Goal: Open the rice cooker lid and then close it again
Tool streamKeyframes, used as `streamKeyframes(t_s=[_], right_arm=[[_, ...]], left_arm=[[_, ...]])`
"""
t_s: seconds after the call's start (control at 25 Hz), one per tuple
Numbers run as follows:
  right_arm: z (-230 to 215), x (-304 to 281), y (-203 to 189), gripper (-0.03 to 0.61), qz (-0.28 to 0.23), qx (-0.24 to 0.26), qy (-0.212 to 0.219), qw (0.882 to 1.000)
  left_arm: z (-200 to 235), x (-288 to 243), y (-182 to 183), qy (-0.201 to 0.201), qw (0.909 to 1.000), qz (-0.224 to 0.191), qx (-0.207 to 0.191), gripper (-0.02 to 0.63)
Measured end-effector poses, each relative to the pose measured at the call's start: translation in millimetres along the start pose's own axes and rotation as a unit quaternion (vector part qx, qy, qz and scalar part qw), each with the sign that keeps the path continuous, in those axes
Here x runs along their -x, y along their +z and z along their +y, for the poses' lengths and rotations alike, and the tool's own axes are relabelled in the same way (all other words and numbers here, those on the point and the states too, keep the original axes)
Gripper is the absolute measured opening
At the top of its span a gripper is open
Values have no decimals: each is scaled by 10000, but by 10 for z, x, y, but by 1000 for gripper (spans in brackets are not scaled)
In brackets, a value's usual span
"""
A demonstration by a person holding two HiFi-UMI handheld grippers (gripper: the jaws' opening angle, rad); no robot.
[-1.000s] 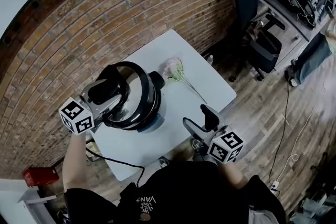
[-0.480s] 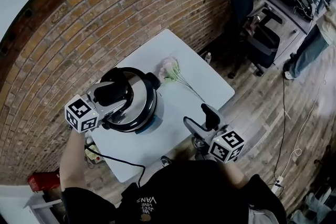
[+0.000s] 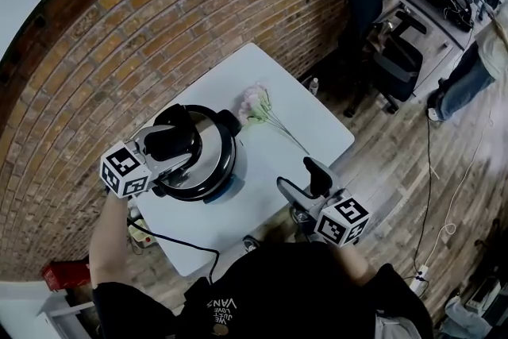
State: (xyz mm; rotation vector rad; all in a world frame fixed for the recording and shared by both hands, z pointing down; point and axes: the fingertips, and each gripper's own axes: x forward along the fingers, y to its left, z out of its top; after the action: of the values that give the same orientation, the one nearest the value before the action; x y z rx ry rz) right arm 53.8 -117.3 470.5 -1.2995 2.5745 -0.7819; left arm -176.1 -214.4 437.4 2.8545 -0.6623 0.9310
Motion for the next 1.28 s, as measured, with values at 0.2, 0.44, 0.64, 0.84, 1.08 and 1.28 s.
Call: streamKeyframes(t_s=[0.2, 0.44, 0.64, 0.84, 1.08, 1.28], right_arm=[[-5, -10, 15, 363, 52, 32, -6, 10000], [-34, -29, -2, 362, 35, -1, -6, 10000], [-19, -66, -9, 363, 55, 11, 7, 10000], [-6, -85, -19, 363, 57, 8, 29, 10000], [-20, -70, -29, 362, 82, 8, -14, 10000], [-10, -65, -33, 362, 103, 11, -17, 9999]], left_arm=[[12, -6, 1, -132, 9999, -14, -39, 279], [0, 2, 1, -206, 9997, -55, -113, 279], [-55, -9, 6, -340, 9988, -34, -355, 279], [-39, -11, -15, -531, 9976, 21, -433, 279], [-15, -1, -14, -711, 9963, -8, -487, 279], [-21, 11, -4, -815, 9949, -64, -589, 279]])
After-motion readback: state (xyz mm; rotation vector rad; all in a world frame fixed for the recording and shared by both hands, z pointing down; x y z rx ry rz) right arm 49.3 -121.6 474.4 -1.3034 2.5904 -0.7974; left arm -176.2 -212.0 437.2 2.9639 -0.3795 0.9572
